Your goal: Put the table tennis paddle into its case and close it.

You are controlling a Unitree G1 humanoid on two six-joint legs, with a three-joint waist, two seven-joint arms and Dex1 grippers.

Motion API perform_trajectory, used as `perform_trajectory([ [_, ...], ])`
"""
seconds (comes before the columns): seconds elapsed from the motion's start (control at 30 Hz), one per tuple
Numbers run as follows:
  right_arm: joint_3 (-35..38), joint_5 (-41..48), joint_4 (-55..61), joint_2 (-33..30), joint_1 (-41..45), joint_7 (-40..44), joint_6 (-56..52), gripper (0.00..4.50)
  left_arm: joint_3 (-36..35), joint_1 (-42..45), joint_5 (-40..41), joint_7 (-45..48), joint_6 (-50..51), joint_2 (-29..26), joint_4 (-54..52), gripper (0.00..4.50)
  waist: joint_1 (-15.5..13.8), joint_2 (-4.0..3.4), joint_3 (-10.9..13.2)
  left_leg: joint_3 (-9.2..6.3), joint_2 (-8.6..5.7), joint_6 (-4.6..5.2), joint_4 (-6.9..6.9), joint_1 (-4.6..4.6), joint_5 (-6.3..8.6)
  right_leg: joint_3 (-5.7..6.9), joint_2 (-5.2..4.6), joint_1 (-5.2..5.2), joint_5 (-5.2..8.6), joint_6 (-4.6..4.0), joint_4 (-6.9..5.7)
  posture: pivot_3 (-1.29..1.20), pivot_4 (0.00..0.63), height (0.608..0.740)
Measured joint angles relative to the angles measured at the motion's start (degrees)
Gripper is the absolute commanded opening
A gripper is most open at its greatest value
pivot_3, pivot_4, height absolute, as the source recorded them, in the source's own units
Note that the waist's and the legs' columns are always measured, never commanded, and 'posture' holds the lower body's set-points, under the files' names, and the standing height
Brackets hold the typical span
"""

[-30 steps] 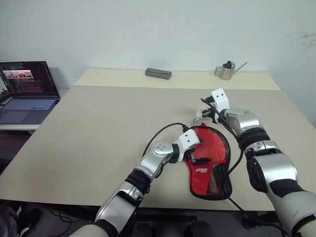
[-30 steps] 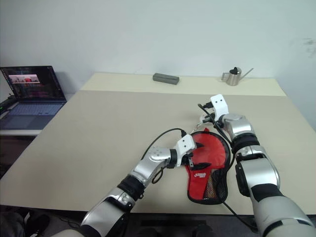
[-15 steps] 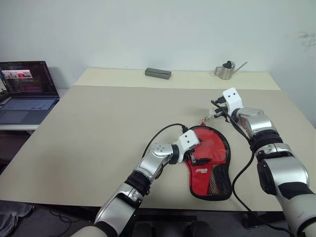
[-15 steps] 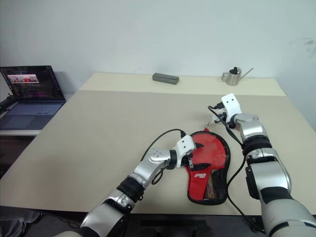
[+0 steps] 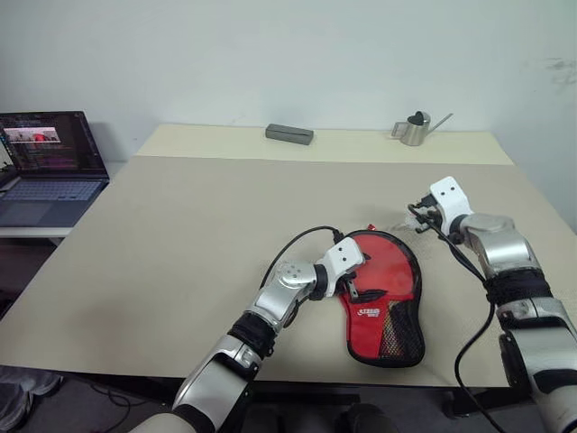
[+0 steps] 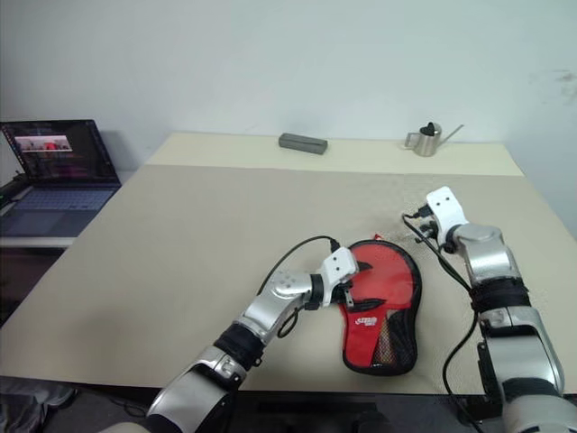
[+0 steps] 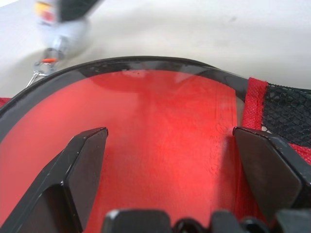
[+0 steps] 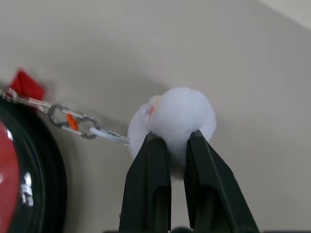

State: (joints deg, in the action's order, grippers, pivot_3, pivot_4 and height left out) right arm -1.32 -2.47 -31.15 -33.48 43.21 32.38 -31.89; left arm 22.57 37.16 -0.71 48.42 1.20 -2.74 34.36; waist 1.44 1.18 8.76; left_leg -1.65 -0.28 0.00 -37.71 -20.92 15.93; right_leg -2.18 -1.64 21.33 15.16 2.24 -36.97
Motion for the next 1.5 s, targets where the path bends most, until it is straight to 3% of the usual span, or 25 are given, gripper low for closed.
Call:
perform_trajectory([
  [0.53, 4.8, 5.5, 25.4, -5.8, -13.5, 0.8, -14.2, 0.02, 0.1, 0.0, 0.0, 0.0, 0.0, 0.2, 0.1, 4.5, -0.2, 0.06, 0.0, -0.02, -0.03, -0.02, 0.04, -0.04, 0.04, 0.02, -0.03, 0.01, 0.24, 0.39, 0.09, 0.0, 0.15, 0.74],
  [1.5, 13.8, 17.8, 54.2, -22.0, -39.4, 11.8, -25.1, 0.02, 0.9, 0.8, 0.0, 1.2, 0.0, 1.0, 1.4, 4.5, -1.3, 0.47, -0.1, 0.01, -0.07, -0.08, 0.77, -0.01, 0.06, 0.08, 0.08, -0.01, 0.35, 0.48, 0.75, 0.0, 0.15, 0.74],
])
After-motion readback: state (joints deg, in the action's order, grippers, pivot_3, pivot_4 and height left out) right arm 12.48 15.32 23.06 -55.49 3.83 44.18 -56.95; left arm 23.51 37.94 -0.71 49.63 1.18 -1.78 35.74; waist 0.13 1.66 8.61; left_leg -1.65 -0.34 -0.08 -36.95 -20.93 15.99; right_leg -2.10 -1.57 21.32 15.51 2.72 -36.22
